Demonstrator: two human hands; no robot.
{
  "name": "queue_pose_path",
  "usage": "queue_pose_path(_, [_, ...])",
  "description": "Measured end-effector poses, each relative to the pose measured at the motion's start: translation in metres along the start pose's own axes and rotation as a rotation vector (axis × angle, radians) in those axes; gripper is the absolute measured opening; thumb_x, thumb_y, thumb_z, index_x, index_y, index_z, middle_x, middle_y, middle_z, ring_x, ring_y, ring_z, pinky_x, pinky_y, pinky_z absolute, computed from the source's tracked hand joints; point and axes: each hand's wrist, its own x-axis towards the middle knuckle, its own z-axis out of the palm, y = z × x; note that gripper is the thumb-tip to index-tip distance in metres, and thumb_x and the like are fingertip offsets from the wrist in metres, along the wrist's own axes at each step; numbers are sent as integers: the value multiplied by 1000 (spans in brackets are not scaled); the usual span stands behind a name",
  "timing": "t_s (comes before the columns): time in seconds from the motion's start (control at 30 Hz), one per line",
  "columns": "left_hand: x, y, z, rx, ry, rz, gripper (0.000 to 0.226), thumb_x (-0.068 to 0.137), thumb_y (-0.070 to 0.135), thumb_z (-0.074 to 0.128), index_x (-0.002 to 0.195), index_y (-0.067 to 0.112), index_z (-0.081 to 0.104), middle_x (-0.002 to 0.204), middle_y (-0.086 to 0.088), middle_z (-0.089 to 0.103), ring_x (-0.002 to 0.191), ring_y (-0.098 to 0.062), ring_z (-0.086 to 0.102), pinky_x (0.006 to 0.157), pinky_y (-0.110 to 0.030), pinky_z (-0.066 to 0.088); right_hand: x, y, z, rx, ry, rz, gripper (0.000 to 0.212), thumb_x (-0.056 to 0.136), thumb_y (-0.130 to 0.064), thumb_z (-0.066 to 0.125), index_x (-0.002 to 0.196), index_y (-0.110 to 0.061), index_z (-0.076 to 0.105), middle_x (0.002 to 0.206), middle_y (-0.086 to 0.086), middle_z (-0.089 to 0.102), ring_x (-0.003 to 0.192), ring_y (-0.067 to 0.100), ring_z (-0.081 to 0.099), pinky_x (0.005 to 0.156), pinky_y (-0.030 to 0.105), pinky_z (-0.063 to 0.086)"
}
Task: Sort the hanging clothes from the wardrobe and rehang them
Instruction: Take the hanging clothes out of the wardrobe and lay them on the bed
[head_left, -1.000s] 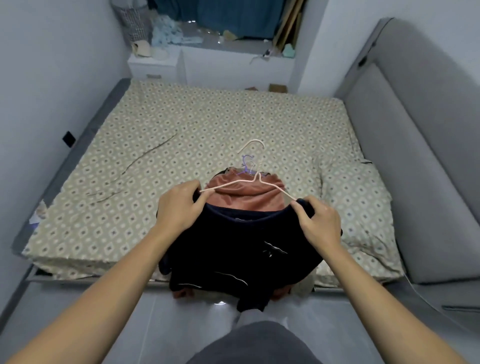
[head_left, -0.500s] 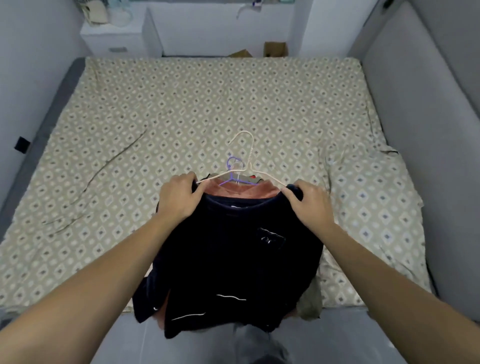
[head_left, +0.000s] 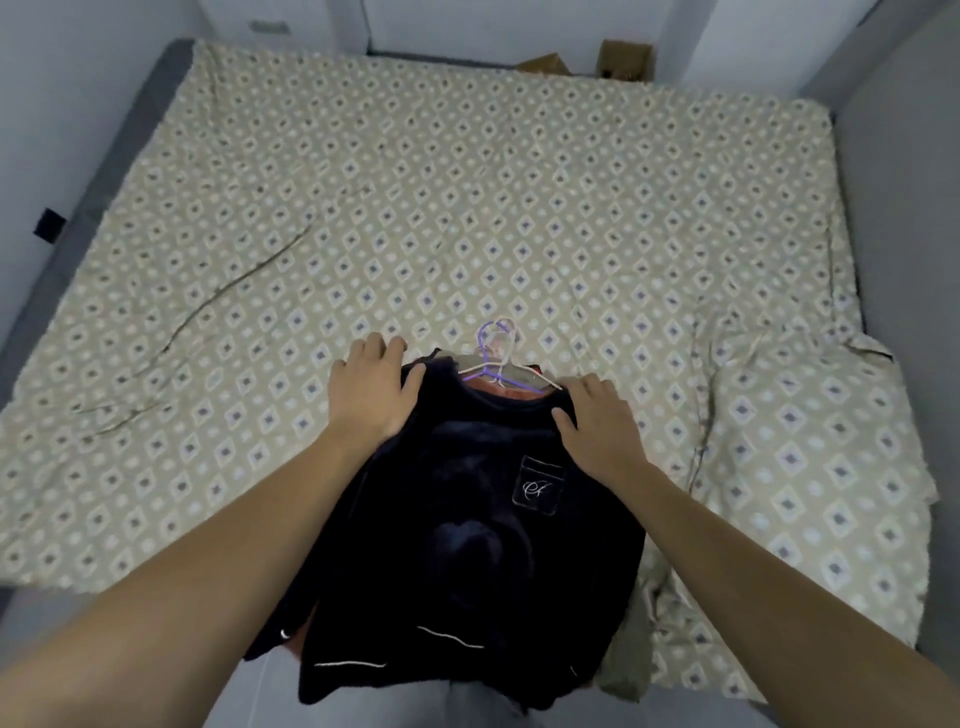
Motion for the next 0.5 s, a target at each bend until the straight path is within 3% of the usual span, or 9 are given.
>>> queue_pose_path(0.13, [-36,-29,-32,26,28,-39,54,105,56,33,141,20,53,126,-6,57,119,-29,51,93,-47,45,-6,-55,-17,53,32,-168,47,104,-37,52,147,-20,49,128,2,56,116,26,52,94,43,48])
queue_pose_path(0.27, [-90,-66,-68,25,89,-70,65,101,62,22,147,24,50,131,-4,58,121,-27,52,93,-47,46,-16,-126,-38,97,65,-301,47,105,-41,50,146,-20,48,135,0,55,127,28,50,99,45,47])
queue_pose_path(0.37, [-152,-106,-100,27,187,-138,64,103,61,26,150,25,49,135,-4,58,124,-27,53,92,-45,45,-36,-198,-53,95,83,-457,52,106,-45,48,151,-20,45,142,-2,53,132,24,45,106,46,43])
queue_pose_path(0.5, [-258,-169,-134,35,312,-304,60,104,60,32,152,26,48,141,0,56,129,-24,49,95,-44,43,-83,-307,-60,102,82,-695,52,106,-46,48,152,-22,44,143,-4,50,131,21,44,103,43,42])
